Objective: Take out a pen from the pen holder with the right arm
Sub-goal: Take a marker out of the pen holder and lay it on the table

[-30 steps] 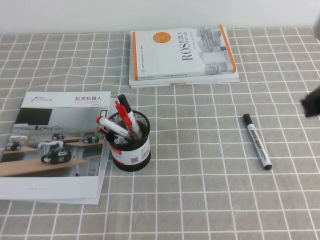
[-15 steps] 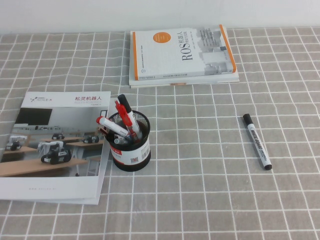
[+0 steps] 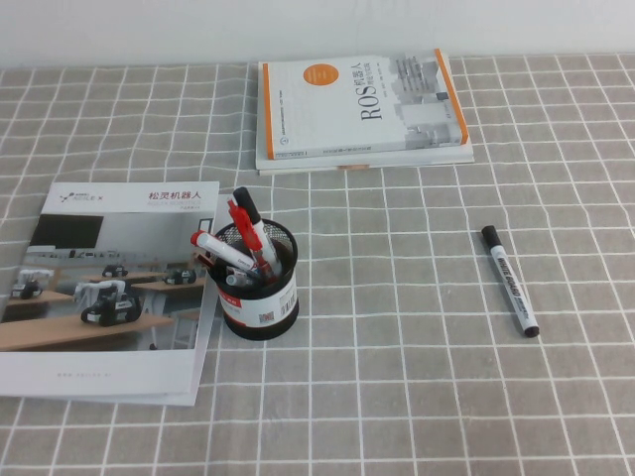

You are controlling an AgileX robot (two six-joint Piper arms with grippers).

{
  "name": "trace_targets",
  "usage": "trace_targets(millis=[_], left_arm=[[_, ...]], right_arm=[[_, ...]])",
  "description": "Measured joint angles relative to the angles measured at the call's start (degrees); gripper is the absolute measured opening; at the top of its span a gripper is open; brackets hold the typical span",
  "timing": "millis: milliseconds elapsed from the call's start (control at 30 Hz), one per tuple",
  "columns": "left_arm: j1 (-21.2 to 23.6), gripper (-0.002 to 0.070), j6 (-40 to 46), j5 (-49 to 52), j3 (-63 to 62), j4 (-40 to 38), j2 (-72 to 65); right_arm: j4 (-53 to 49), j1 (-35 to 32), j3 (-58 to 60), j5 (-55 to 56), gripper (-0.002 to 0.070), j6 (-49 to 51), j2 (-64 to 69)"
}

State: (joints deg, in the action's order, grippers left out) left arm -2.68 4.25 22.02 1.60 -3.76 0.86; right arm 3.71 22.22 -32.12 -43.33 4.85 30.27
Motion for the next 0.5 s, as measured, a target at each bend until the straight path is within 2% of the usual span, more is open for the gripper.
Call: trace_targets(millis=[233, 500], left_arm=[[0.0, -0.0004, 0.0, 0.0, 0.0, 0.0, 0.0], [0.0, -0.0004, 0.0, 0.0, 0.0, 0.0, 0.0]], right_arm=[[3.5, -15.3, 17.4, 19.3, -0.0012, 0.0, -8.7], [4.3, -17.6, 32.4, 29.3, -0.0012, -0.9, -26.2]])
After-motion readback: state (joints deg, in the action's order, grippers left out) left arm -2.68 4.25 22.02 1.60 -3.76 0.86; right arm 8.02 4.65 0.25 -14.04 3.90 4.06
